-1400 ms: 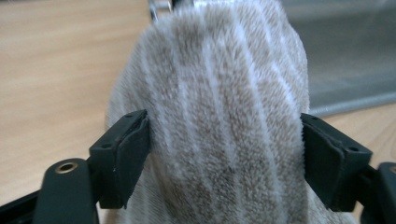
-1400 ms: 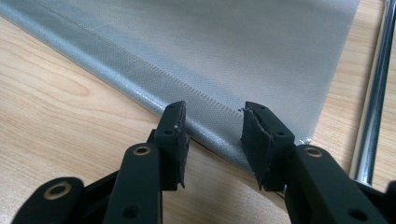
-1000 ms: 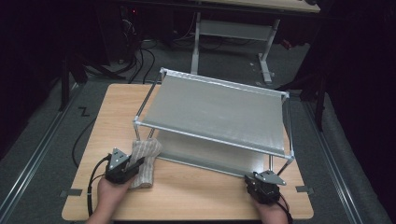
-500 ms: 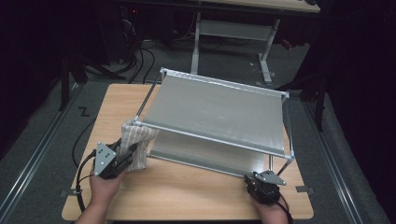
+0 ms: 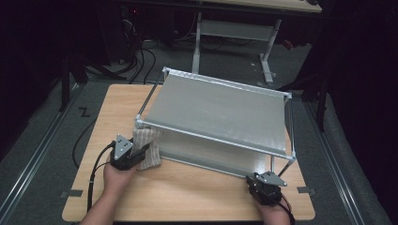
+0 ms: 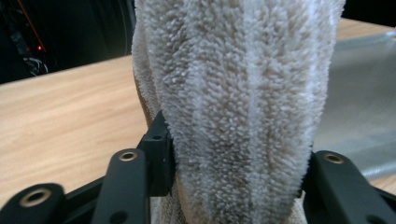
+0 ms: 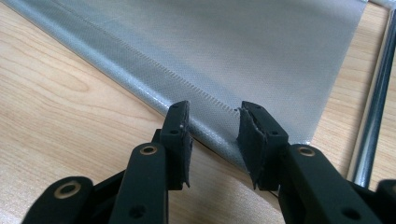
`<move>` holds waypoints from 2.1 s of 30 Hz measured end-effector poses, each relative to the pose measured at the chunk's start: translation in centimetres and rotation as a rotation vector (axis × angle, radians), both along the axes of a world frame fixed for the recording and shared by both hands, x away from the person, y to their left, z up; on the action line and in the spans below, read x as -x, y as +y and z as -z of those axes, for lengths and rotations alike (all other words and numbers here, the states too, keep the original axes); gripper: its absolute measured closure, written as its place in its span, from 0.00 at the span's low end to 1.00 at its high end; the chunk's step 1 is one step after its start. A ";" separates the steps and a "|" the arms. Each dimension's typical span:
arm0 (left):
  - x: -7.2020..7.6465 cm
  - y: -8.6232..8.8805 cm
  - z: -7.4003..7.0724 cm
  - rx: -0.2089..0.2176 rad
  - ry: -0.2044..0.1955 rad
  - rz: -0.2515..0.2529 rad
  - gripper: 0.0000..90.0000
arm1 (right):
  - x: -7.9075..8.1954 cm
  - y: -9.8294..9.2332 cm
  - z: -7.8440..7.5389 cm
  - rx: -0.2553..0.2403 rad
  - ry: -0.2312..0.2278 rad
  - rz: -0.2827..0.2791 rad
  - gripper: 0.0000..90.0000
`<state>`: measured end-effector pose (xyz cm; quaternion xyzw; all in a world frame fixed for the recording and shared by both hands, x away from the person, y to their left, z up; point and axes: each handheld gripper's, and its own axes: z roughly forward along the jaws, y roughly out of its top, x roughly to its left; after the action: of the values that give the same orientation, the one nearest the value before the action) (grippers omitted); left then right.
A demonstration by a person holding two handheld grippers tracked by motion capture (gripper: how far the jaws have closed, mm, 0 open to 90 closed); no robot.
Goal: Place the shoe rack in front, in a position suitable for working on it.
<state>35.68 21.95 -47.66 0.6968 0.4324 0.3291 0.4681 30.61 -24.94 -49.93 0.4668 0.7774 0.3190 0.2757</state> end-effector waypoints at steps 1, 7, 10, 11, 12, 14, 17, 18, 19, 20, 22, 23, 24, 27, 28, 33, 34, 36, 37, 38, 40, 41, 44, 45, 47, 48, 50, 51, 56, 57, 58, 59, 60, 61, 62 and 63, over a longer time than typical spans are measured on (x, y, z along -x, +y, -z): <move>0.0 0.0 0.0 0.000 0.000 0.000 0.59 | 0.0 0.0 0.0 0.000 -0.001 0.002 0.71; 0.1 0.3 2.2 -0.055 0.109 0.012 0.62 | 0.0 0.1 0.0 0.003 -0.003 0.005 0.71; 0.3 0.5 2.4 -0.046 0.110 0.010 0.64 | 0.0 0.1 0.0 0.003 -0.003 0.006 0.71; 0.4 0.5 2.2 -0.044 0.109 0.008 0.65 | 0.0 0.1 0.0 0.003 -0.003 0.006 0.71; 0.5 0.5 1.8 -0.047 0.104 0.007 0.66 | 0.0 0.1 0.0 0.003 -0.002 0.005 0.71; 0.6 0.6 1.2 -0.041 0.084 0.007 0.66 | 0.0 0.1 0.0 0.003 -0.003 0.006 0.71; 0.9 0.7 0.4 -0.032 0.047 0.009 0.67 | 0.0 0.1 0.0 0.007 -0.006 0.003 0.71; 1.0 0.8 -0.6 -0.027 0.017 0.010 0.67 | 0.0 0.1 0.0 0.008 -0.006 0.004 0.71; 1.0 0.8 -0.6 -0.027 0.017 0.010 0.68 | 0.0 0.1 0.0 0.008 -0.006 0.004 0.71; 1.2 0.9 -1.9 -0.013 -0.025 0.008 0.68 | 0.0 0.1 0.0 0.007 -0.005 0.007 0.71; 1.2 1.0 -2.6 -0.005 -0.041 0.010 0.68 | 0.0 0.1 0.0 0.007 -0.005 0.007 0.71; 1.3 1.0 -3.2 0.004 -0.063 0.009 0.68 | 0.0 0.1 0.0 0.007 -0.005 0.007 0.71; 1.4 1.0 -3.9 0.005 -0.079 0.011 0.68 | 0.0 0.1 0.0 0.007 -0.005 0.006 0.71; 1.3 0.9 -5.3 -0.010 -0.109 0.017 0.68 | 0.0 0.1 0.0 0.008 -0.007 0.005 0.71; 1.1 0.8 -5.5 -0.026 -0.109 0.018 0.69 | 0.0 0.1 0.0 0.008 -0.007 0.005 0.71; 0.5 1.0 -4.4 -0.001 -0.066 0.024 0.70 | 0.0 0.2 0.0 0.008 -0.004 0.005 0.71; 0.1 1.0 -3.5 0.007 -0.028 0.028 0.69 | 0.0 0.2 0.0 0.010 -0.004 0.006 0.71; -0.3 1.0 -2.5 0.003 0.023 0.032 0.69 | 0.0 0.2 0.0 0.011 -0.005 0.005 0.71; -0.3 1.0 -2.5 0.003 0.023 0.032 0.69 | 0.0 0.2 0.0 0.011 -0.005 0.005 0.71; -0.4 1.0 -1.9 -0.002 0.044 0.034 0.69 | 0.0 0.2 0.0 0.011 -0.005 0.005 0.71; -0.6 1.0 -0.8 -0.022 0.084 0.035 0.69 | 0.0 0.2 0.0 0.011 -0.005 0.005 0.71; -0.7 0.9 -0.3 -0.036 0.108 0.034 0.69 | 0.0 0.2 0.0 0.012 -0.005 0.005 0.71; -1.1 0.8 1.0 -0.078 0.180 0.034 0.70 | 0.0 0.2 0.0 0.013 -0.006 0.006 0.71; -1.2 0.8 1.4 -0.087 0.211 0.032 0.70 | 0.0 0.2 0.0 0.013 -0.006 0.006 0.71; -1.4 0.8 2.2 -0.102 0.277 0.031 0.71 | 0.0 0.2 0.0 0.014 -0.008 0.006 0.71; -1.4 0.9 2.4 -0.088 0.286 0.031 0.71 | 0.0 0.2 0.0 0.014 -0.008 0.007 0.71; -1.3 0.9 2.3 -0.090 0.293 0.031 0.72 | 0.0 0.2 0.0 0.015 -0.007 0.006 0.71; -1.2 1.0 2.2 -0.104 0.295 0.028 0.72 | 0.1 0.2 0.0 0.015 -0.007 0.006 0.71; 0.4 2.2 1.8 -0.109 0.291 0.028 0.72 | 0.1 0.2 0.0 0.013 -0.008 -0.002 0.72; 0.4 2.2 1.8 -0.109 0.291 0.028 0.72 | 0.1 0.2 0.0 0.013 -0.008 -0.002 0.72; 1.0 2.7 1.8 -0.110 0.288 0.027 0.72 | 0.1 0.2 0.0 0.008 -0.005 0.002 0.72; 1.6 3.2 1.9 -0.105 0.283 0.021 0.72 | 0.1 0.2 0.0 0.009 -0.004 -0.001 0.72; 2.7 4.4 2.0 -0.096 0.275 0.002 0.72 | 0.1 0.2 0.0 0.007 -0.001 0.001 0.72; 2.7 4.4 2.0 -0.096 0.275 0.002 0.72 | 0.1 0.2 0.0 0.007 -0.001 0.001 0.72; 3.7 5.7 2.1 -0.083 0.275 -0.030 0.72 | 0.1 0.2 0.0 0.005 -0.001 0.004 0.72; 3.7 5.7 2.1 -0.083 0.275 -0.030 0.72 | 0.1 0.2 0.0 0.005 -0.001 0.004 0.72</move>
<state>31.99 27.67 -49.74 0.7475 0.4890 0.2552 0.3701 30.49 -24.75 -49.92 0.4674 0.7773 0.3166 0.2778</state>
